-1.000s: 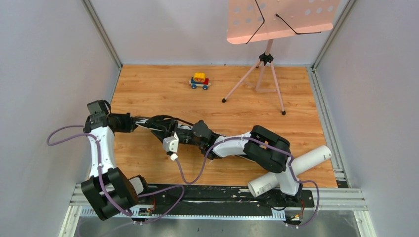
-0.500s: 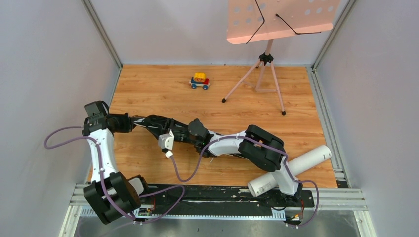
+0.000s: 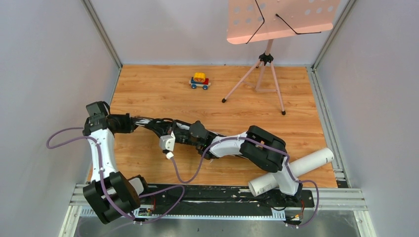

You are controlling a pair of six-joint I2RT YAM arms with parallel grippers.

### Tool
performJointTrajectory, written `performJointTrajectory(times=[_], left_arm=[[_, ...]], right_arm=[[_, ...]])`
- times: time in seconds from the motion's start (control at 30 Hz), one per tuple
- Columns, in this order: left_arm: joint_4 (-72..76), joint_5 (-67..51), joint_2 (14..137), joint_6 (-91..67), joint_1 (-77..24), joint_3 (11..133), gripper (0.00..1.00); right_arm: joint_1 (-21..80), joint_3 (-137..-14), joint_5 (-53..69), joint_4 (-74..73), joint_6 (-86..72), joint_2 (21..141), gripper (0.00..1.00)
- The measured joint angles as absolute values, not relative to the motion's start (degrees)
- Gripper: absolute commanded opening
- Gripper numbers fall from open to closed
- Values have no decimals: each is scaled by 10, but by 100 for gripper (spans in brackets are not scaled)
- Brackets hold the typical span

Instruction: Pack up the badminton gear

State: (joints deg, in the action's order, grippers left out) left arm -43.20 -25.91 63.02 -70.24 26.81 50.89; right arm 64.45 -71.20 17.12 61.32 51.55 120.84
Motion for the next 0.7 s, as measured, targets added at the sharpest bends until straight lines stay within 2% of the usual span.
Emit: performJointTrajectory(times=[0.07, 0.17, 0.23, 0.3, 0.37, 0.43, 0.47, 0.57, 0.67, 0.7], left_arm=[[-439, -261, 631, -703, 267, 509, 0], [-455, -266, 632, -705, 267, 511, 0], [-468, -268, 635, -705, 266, 517, 0], [-472, -265, 637, -706, 267, 526, 0], [-471, -265, 636, -709, 268, 530, 0], [-468, -263, 634, -714, 268, 530, 0], [-468, -262, 634, -716, 268, 530, 0], [-465, -259, 634, -719, 270, 530, 0], [-462, -259, 634, -720, 270, 530, 0], [-461, -259, 634, -720, 270, 530, 0]], right_arm=[[644, -702, 172, 611, 516, 1200, 4], [644, -684, 176, 596, 517, 1181, 27], [644, -679, 182, 580, 515, 1168, 35], [643, -679, 188, 558, 511, 1153, 32], [640, -680, 194, 540, 510, 1144, 21], [639, -685, 196, 528, 510, 1143, 19], [638, -688, 196, 522, 511, 1143, 20], [637, -698, 199, 504, 512, 1143, 31], [637, -707, 201, 493, 515, 1143, 35], [637, -710, 202, 491, 516, 1144, 41]])
